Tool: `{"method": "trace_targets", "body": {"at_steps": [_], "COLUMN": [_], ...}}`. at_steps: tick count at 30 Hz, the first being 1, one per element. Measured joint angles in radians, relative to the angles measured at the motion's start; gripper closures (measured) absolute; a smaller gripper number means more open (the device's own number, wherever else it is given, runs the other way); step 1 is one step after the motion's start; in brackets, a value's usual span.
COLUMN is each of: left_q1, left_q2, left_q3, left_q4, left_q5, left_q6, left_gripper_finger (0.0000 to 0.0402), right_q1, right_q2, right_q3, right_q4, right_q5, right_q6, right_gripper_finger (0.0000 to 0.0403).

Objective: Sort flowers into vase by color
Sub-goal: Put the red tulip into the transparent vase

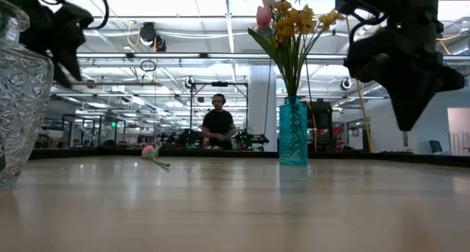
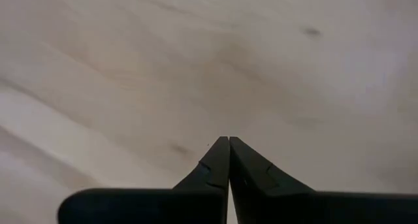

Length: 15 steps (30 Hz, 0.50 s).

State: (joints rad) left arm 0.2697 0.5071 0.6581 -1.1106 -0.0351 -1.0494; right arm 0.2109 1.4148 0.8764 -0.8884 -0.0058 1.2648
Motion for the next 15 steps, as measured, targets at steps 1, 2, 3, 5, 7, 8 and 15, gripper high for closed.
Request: {"method": "trace_targets", "body": {"at_steps": [1,2,3,5,7,8,15], "left_q1": [-0.005,-0.013,-0.023,-0.049,-0.083,-0.102,-0.250], "left_q2": [0.004,0.007,0.007,0.015,0.032,0.042,0.190], "left_q3": [0.000,0.000,0.000,0.000,0.000,0.000,0.000], "left_q4": [-0.024,-0.023,-0.021,-0.020,-0.021,-0.018,0.134], "left_q5": [0.024,0.036,0.050,0.061,0.060,0.060,0.023], "left_q6": [-0.061,-0.116,-0.165,-0.262,-0.335,-0.362,-0.482], "left_gripper_finger": [0.0277,0.0277,0.0277,0.0277,0.0277,0.0277,0.0277], "right_q1": [-0.010,-0.020,-0.031,-0.054,-0.077,-0.089,-0.161], "right_q2": [-0.003,-0.004,-0.005,-0.005,-0.005,-0.005,-0.005], "right_q3": [0.000,0.000,0.000,0.000,0.000,0.000,0.000], "right_q4": [-0.029,-0.051,-0.070,-0.102,-0.105,-0.103,-0.060], "right_q5": [0.001,0.000,0.001,0.004,0.005,0.007,0.052], "right_q6": [-0.032,-0.064,-0.095,-0.156,-0.214,-0.242,-0.431], "right_gripper_finger": [0.0402,0.0402,0.0402,0.0402,0.0402,0.0402,0.0402]}}
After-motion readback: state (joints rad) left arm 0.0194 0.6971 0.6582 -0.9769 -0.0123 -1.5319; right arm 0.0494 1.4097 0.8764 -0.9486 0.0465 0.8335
